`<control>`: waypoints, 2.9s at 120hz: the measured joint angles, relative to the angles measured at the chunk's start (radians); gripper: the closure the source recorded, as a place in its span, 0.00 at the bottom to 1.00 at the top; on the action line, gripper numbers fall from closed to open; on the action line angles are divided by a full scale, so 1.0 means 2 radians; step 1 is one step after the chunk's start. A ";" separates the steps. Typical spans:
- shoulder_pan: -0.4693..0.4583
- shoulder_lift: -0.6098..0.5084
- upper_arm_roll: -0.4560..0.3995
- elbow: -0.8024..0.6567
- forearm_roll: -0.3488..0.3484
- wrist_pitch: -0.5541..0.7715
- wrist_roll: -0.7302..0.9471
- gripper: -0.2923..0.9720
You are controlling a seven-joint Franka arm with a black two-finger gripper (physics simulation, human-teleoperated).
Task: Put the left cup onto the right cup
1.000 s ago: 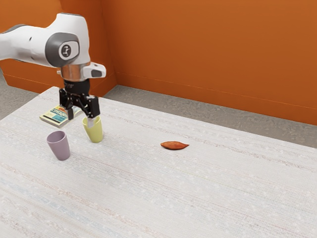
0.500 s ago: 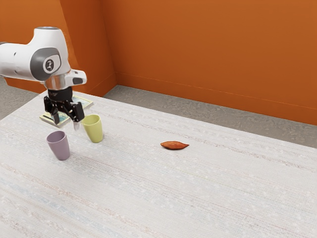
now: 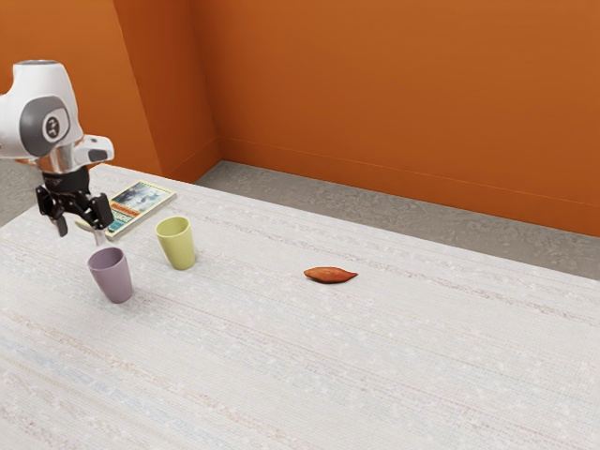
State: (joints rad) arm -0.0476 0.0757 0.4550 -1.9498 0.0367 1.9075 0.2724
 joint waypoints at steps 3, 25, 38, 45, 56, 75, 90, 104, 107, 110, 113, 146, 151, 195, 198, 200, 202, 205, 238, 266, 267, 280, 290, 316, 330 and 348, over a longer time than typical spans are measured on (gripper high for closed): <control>-0.004 0.005 0.000 0.005 -0.001 0.001 0.002 0.23; 0.033 0.053 -0.035 0.049 -0.012 0.006 0.013 0.23; 0.046 0.068 -0.047 0.050 -0.015 0.008 0.018 0.23; 0.047 0.076 -0.048 0.045 -0.017 0.011 0.020 0.23; 0.047 0.083 -0.050 0.032 -0.021 0.019 0.023 0.23; 0.047 0.095 -0.054 0.022 -0.024 0.038 0.027 0.23; 0.053 0.105 -0.067 0.029 -0.025 0.060 0.029 0.23; 0.055 0.107 -0.073 0.027 -0.029 0.075 0.031 0.23; 0.055 0.108 -0.073 0.026 -0.029 0.077 0.031 0.23; 0.055 0.110 -0.073 0.026 -0.030 0.079 0.031 0.23; 0.056 0.114 -0.073 0.026 -0.031 0.080 0.031 0.23; 0.062 0.140 -0.081 0.022 -0.036 0.097 0.034 0.23; 0.062 0.141 -0.081 0.022 -0.037 0.099 0.034 0.26; 0.063 0.142 -0.082 0.023 -0.041 0.105 0.032 0.77; 0.064 0.142 -0.081 0.023 -0.040 0.104 0.032 0.78; 0.065 0.142 -0.081 0.023 -0.040 0.104 0.032 0.79; 0.066 0.142 -0.081 0.023 -0.039 0.104 0.032 0.79; 0.066 0.142 -0.081 0.023 -0.038 0.104 0.032 0.80; 0.067 0.139 -0.079 0.067 -0.015 0.079 0.031 0.84; 0.067 0.138 -0.080 0.135 -0.002 0.041 0.031 0.85; 0.067 0.139 -0.080 0.137 -0.002 0.040 0.031 0.85; 0.066 0.141 -0.083 0.154 -0.002 0.028 0.031 0.85; 0.067 0.144 -0.090 0.171 -0.003 0.022 0.031 0.85; 0.067 0.176 -0.115 0.235 -0.005 0.002 0.030 0.85; 0.072 0.196 -0.132 0.265 -0.004 -0.008 0.030 0.85; 0.074 0.218 -0.144 0.300 -0.003 -0.020 0.029 0.85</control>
State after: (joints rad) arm 0.1009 0.5113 0.1660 -1.3497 0.0297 1.8668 0.3301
